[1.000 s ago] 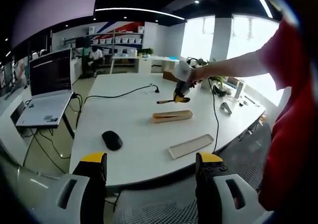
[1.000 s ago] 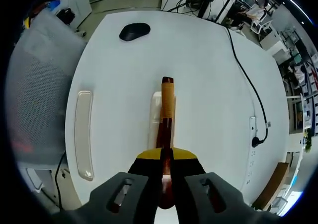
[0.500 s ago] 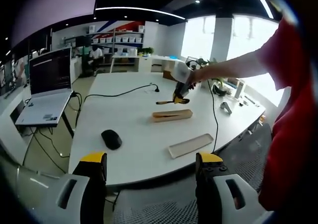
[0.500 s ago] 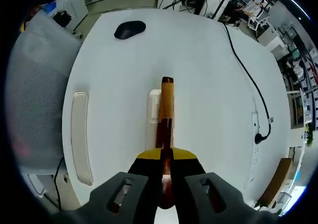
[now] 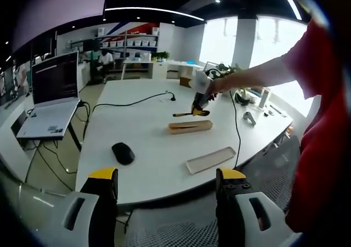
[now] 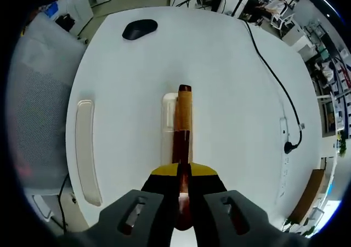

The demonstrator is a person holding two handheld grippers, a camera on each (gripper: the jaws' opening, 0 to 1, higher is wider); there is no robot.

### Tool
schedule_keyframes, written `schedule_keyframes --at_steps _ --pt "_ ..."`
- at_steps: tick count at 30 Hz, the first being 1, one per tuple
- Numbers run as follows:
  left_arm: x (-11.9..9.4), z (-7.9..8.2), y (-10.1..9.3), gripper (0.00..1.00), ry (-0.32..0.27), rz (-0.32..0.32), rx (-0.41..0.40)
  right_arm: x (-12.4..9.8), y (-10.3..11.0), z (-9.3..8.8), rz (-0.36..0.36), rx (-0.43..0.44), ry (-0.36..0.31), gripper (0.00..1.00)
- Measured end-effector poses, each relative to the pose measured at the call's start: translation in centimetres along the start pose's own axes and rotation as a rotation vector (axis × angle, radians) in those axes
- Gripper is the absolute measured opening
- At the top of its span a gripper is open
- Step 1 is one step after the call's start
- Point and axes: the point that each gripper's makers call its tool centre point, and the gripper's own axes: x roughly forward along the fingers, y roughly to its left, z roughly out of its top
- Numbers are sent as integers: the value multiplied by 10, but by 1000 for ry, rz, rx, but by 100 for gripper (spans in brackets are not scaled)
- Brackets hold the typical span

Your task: Arrange the utensils inside the cutlery case until each visible utensil rests in its matching compartment.

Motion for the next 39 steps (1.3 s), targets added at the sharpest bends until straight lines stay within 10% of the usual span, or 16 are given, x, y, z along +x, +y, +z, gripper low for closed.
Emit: schedule_keyframes --at_steps 39 --pt "1 2 -1 75 -1 0 2 10 1 -20 -30 15 36 1"
